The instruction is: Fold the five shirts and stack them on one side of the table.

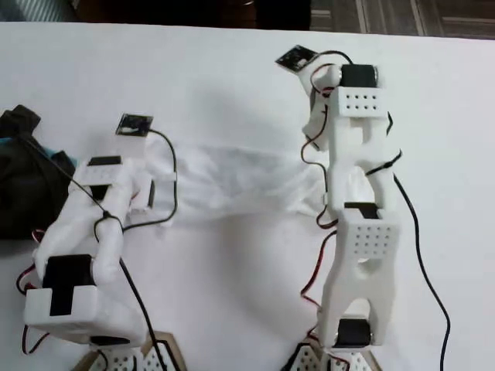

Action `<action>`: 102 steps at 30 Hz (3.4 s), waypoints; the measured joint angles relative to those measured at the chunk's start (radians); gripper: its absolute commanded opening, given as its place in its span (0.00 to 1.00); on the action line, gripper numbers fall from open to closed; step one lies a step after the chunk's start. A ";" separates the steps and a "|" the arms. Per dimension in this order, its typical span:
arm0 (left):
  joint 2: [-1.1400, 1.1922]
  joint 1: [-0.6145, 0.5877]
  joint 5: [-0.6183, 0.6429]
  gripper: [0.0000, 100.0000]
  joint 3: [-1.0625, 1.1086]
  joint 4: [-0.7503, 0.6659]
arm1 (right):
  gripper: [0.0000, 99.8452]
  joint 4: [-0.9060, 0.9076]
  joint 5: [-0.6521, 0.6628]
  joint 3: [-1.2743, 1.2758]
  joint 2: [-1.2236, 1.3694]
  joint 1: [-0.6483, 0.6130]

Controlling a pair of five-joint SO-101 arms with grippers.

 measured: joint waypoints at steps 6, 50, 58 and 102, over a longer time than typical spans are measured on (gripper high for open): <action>0.000 0.000 0.000 0.03 0.000 0.000 | 0.02 0.000 0.014 0.427 -0.354 -0.014; 0.000 0.000 0.000 0.03 0.000 0.000 | 0.02 -0.698 -0.264 0.850 -0.325 -0.255; 0.000 0.000 0.000 0.03 0.000 0.000 | 0.02 -0.559 -0.264 0.835 -0.327 -0.198; 0.000 0.000 0.000 0.03 0.000 0.000 | 0.18 -0.385 -0.127 1.056 -0.519 0.063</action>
